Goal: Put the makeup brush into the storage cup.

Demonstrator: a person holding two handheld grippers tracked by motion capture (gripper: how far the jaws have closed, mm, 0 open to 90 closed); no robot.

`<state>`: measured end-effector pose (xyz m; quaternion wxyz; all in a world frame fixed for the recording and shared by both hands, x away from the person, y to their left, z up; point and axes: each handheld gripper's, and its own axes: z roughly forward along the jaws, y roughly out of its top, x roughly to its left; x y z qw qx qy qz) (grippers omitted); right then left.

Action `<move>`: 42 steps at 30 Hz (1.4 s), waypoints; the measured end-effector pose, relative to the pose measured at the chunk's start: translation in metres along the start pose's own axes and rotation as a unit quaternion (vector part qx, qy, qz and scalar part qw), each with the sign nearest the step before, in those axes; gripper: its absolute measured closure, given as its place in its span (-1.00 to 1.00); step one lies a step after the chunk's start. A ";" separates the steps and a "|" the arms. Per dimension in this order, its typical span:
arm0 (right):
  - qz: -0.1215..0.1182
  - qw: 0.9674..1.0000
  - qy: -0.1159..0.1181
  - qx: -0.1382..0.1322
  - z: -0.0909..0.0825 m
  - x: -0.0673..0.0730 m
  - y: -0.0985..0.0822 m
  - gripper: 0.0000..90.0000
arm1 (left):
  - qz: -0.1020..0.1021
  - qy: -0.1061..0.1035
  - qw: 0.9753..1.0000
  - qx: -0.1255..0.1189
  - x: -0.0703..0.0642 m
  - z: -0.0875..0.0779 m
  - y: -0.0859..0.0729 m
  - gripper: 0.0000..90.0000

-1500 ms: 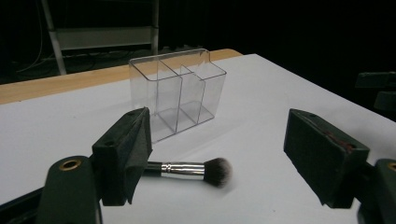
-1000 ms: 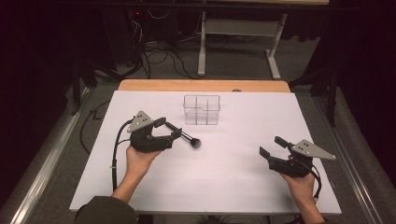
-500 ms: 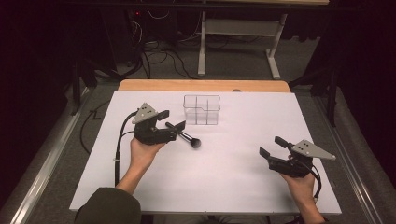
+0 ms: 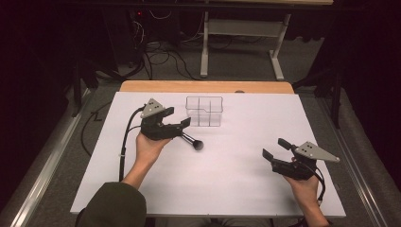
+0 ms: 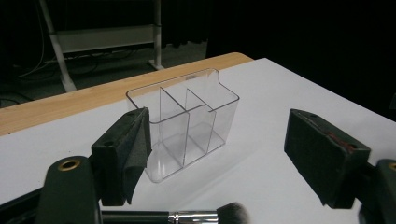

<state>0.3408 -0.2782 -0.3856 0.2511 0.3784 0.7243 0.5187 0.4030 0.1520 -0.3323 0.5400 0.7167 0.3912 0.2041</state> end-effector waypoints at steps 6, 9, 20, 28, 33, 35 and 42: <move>0.000 1.000 0.000 0.001 0.000 0.000 0.000 -0.41 | 0.000 0.005 1.000 0.003 0.002 0.006 0.002 -0.48; 0.001 1.000 0.001 0.001 0.000 0.000 0.000 -0.41 | 0.001 0.008 1.000 0.009 0.003 0.011 0.004 -0.48; 0.003 1.000 0.001 0.002 0.000 0.000 0.000 -0.41 | 0.010 0.014 1.000 0.024 0.003 0.025 0.015 -0.49; 0.001 1.000 0.000 0.002 -0.001 0.000 0.000 -0.41 | 0.014 0.012 0.999 0.035 0.003 0.030 0.020 -0.50; -0.001 1.000 0.001 0.002 0.000 0.000 0.000 -0.41 | 0.018 0.016 0.998 0.059 0.004 0.034 0.023 -0.51; 0.000 1.000 0.001 0.002 0.000 0.000 0.000 -0.41 | 0.018 0.015 0.998 0.065 0.004 0.034 0.024 -0.52; 0.001 1.000 0.001 0.005 0.001 0.000 0.000 -0.41 | 0.019 0.014 0.996 0.087 0.007 0.036 0.027 -0.52</move>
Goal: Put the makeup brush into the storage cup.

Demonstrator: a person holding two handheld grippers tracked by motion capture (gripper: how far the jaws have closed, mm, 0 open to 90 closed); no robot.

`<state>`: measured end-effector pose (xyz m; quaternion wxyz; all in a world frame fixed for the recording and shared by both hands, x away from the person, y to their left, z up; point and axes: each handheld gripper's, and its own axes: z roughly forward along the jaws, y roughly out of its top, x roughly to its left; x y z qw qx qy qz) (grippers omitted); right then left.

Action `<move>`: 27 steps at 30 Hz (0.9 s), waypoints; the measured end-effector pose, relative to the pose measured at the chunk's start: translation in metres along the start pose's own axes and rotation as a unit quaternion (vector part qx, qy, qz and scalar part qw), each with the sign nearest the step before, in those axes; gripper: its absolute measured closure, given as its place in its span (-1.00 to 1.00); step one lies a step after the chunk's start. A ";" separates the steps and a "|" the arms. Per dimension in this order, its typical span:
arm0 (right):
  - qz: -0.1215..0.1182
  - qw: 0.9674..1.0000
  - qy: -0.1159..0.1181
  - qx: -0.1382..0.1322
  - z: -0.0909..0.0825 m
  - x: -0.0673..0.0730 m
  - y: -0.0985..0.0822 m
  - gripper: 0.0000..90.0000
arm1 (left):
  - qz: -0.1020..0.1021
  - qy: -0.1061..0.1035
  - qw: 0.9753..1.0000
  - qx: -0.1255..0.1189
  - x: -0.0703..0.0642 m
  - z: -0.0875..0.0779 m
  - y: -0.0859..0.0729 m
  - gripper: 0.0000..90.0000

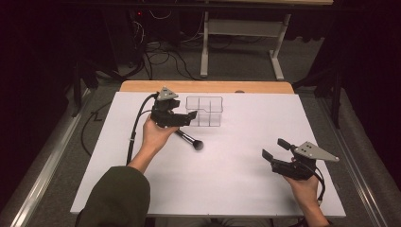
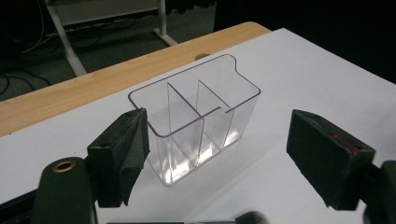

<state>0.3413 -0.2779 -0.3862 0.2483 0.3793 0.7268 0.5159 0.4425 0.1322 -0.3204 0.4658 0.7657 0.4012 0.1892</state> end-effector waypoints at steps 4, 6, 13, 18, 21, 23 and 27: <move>0.000 1.000 0.001 0.000 0.000 0.000 0.000 -0.41 | 0.003 0.000 1.000 0.012 0.001 0.001 0.003 -0.53; 0.000 1.000 0.000 0.000 0.000 0.000 0.000 -0.41 | 0.006 0.000 1.000 0.022 0.002 0.001 0.004 -0.54; 0.000 1.000 0.001 0.000 0.000 0.000 0.000 -0.41 | 0.023 0.003 0.998 0.050 0.003 0.001 0.006 -0.57; 0.000 1.000 0.002 0.000 0.000 0.000 0.000 -0.41 | 0.028 0.001 0.997 0.073 0.006 0.001 0.008 -0.57; 0.000 1.000 0.001 0.000 0.000 0.000 0.000 -0.41 | 0.034 0.000 0.995 0.092 0.008 0.003 0.009 -0.57; 0.000 1.000 0.001 0.000 0.000 0.000 0.000 -0.41 | 0.038 -0.001 0.994 0.104 0.009 0.004 0.010 -0.58; 0.000 1.000 0.001 0.001 0.000 0.000 0.000 -0.41 | 0.047 0.000 0.991 0.122 0.009 0.006 0.010 -0.59</move>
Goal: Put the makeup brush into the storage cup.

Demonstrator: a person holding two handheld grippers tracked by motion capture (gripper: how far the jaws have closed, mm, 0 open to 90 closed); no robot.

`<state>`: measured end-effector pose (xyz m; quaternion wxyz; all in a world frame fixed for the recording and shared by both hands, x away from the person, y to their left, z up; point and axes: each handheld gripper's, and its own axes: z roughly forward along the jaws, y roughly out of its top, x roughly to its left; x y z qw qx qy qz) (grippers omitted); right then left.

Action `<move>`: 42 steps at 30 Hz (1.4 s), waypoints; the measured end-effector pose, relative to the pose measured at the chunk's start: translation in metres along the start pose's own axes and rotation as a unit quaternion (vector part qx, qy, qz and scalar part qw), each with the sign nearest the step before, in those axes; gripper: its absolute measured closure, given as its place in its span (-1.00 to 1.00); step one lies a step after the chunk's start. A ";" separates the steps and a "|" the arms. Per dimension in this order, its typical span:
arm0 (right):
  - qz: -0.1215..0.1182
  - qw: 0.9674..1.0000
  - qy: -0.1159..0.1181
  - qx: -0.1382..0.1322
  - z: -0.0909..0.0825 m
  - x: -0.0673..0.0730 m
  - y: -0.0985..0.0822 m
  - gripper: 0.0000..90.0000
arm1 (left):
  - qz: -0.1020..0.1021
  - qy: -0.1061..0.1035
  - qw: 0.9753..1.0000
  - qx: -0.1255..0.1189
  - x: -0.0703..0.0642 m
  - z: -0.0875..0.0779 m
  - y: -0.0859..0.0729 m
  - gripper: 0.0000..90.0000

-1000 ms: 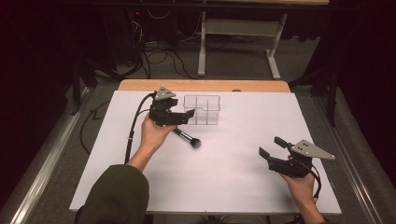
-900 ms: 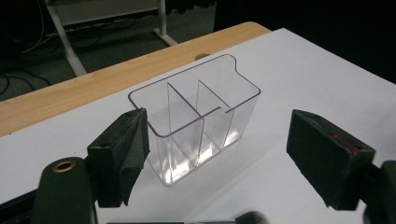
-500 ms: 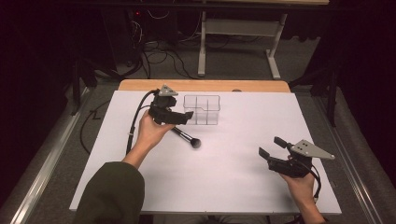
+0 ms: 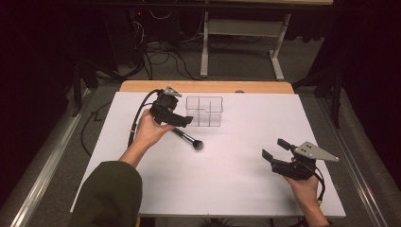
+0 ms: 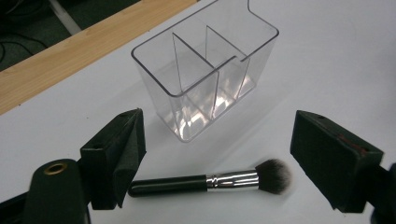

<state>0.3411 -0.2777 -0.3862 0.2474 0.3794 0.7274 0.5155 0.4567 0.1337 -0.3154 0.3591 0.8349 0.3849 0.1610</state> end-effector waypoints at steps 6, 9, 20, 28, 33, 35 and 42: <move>-0.001 1.000 0.000 0.000 0.000 0.000 0.000 -0.41 | 0.011 0.003 1.000 0.023 0.002 0.002 0.000 -0.60; -0.001 1.000 0.000 0.000 0.000 0.000 0.000 -0.41 | 0.015 0.003 0.999 0.031 0.003 0.003 0.000 -0.60; 0.000 1.000 0.002 0.000 0.000 0.000 0.000 -0.41 | 0.034 -0.004 0.996 0.082 0.005 0.011 0.000 -0.59; 0.001 1.000 0.002 0.000 0.000 0.000 0.000 -0.41 | 0.050 -0.009 0.993 0.107 0.003 0.019 0.000 -0.57; 0.000 1.000 0.003 0.000 0.000 0.000 0.000 -0.41 | 0.053 -0.010 0.992 0.116 0.003 0.022 -0.001 -0.56; -0.003 1.000 0.003 0.000 0.000 0.000 0.000 -0.41 | 0.055 -0.010 0.991 0.122 0.005 0.024 -0.002 -0.56; -0.002 1.000 0.006 0.001 0.000 0.001 0.000 -0.40 | 0.065 -0.022 0.988 0.142 0.008 0.028 -0.005 -0.57</move>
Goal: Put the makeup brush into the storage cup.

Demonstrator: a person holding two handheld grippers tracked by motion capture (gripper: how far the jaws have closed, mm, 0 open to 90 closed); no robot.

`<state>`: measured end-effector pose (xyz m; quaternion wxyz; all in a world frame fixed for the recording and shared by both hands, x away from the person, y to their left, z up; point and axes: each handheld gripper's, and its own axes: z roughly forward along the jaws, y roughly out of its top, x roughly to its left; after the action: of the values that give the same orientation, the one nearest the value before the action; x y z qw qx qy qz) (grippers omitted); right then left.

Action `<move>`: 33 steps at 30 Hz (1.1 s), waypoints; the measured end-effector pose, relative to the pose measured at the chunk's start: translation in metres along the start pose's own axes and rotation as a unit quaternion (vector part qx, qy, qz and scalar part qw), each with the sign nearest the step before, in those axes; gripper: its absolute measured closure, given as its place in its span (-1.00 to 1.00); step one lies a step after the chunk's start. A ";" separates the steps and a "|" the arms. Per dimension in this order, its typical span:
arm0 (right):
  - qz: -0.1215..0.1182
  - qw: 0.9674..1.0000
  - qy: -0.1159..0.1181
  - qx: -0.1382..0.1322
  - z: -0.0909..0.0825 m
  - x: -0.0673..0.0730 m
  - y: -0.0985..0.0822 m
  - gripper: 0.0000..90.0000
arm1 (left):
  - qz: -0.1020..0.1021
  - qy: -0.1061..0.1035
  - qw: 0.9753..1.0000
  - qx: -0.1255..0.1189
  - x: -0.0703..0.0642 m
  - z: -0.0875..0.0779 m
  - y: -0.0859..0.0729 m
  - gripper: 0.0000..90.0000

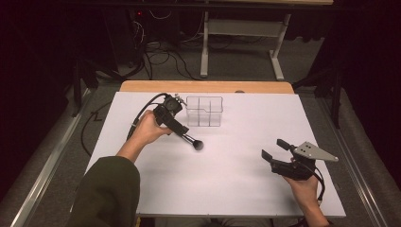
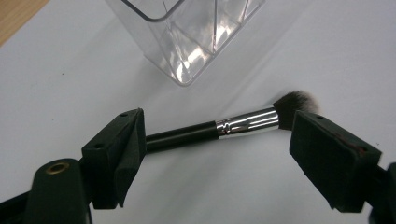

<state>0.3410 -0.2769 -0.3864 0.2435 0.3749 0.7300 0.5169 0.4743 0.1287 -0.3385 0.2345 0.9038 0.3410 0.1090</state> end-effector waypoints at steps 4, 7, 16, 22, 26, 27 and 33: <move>0.000 1.000 0.000 0.000 0.000 0.000 0.000 -0.40 | 0.009 -0.004 1.000 0.009 0.001 0.004 -0.001 -0.57; 0.001 1.000 0.001 0.001 0.000 0.000 0.000 -0.40 | 0.016 -0.005 1.000 0.016 0.002 0.008 -0.001 -0.55; 0.000 1.000 0.002 0.001 0.000 0.000 0.000 -0.40 | 0.035 -0.012 0.999 0.030 0.001 0.016 -0.001 -0.54; -0.001 1.000 0.001 0.001 0.000 0.001 0.000 -0.40 | 0.040 -0.015 0.998 0.042 0.003 0.023 -0.002 -0.53; -0.001 1.000 0.001 0.001 0.000 0.001 0.000 -0.40 | 0.041 -0.018 0.998 0.046 0.003 0.027 -0.002 -0.54; -0.001 1.000 0.000 0.002 0.000 0.001 0.000 -0.40 | 0.042 -0.019 0.998 0.047 0.003 0.028 -0.002 -0.54; -0.003 1.000 0.001 0.001 0.000 0.001 0.000 -0.40 | 0.047 -0.022 0.997 0.052 0.002 0.032 -0.002 -0.54</move>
<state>0.3408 -0.2763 -0.3866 0.2438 0.3721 0.7319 0.5161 0.4861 0.1195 -0.3674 0.1891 0.9320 0.2983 0.0820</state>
